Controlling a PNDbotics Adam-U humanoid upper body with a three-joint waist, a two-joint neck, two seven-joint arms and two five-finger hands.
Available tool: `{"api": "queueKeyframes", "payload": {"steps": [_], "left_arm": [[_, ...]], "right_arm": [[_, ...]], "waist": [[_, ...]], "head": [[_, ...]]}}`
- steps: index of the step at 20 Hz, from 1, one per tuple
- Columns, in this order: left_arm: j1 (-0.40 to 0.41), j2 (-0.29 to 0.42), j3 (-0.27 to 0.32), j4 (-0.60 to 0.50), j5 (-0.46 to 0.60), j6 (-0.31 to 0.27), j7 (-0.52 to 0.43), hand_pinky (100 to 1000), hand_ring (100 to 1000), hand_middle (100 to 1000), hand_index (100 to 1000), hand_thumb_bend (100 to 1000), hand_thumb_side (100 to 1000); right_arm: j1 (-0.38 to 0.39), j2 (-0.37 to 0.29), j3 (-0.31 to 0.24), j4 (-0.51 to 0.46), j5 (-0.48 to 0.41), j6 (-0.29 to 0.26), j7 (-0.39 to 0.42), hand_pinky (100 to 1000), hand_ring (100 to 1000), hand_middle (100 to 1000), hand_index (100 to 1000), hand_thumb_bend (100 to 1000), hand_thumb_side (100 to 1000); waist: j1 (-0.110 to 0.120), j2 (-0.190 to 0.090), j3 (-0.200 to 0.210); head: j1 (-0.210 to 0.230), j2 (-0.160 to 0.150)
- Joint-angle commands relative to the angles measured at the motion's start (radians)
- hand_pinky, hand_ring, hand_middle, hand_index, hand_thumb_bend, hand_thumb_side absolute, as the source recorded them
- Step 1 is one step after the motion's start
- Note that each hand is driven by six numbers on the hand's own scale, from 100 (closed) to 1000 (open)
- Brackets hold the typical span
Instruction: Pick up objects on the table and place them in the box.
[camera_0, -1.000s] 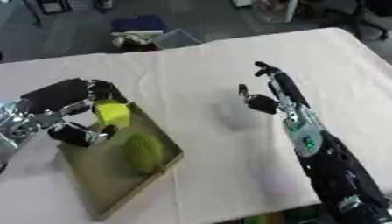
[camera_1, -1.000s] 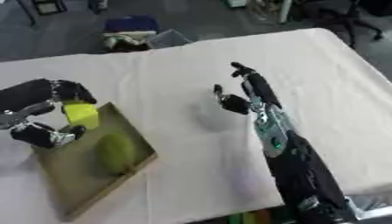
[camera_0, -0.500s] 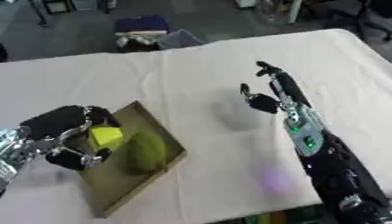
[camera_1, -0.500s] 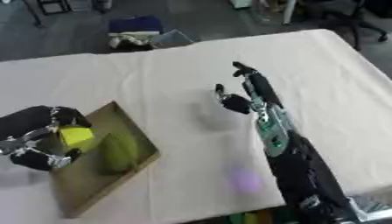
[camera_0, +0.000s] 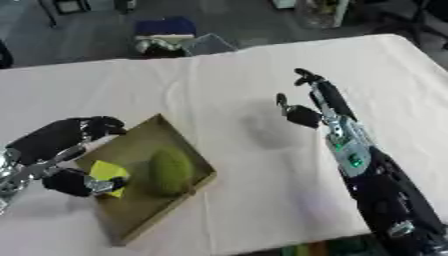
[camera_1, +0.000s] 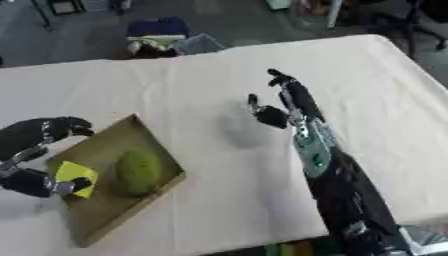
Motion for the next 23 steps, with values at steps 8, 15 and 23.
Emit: {"api": "queueKeyframes", "payload": {"steps": [8,15,23], "left_arm": [[0.082,-0.055,0.230,-0.142,0.323,0.054,0.224,774,669,739,840,100,627],[0.085,-0.131,0.366,-0.203,0.623,0.058,0.335,720,610,670,802,100,724],[0.050,-0.210,0.394,-0.156,0.761,0.107,0.293,716,601,660,800,100,834]], "right_arm": [[-0.017,-0.028,-0.008,-0.020,-0.005,0.006,-0.009,774,966,753,966,219,480],[-0.006,-0.033,-0.008,-0.031,-0.015,0.005,-0.012,773,967,752,966,193,480],[0.017,-0.064,0.001,-0.088,-0.051,-0.009,-0.011,772,967,750,966,192,478]], "waist": [[-0.007,-0.014,0.026],[-0.012,-0.018,0.042],[-0.020,-0.019,0.046]], "head": [[-0.008,0.000],[-0.002,0.008],[0.007,0.015]]}}
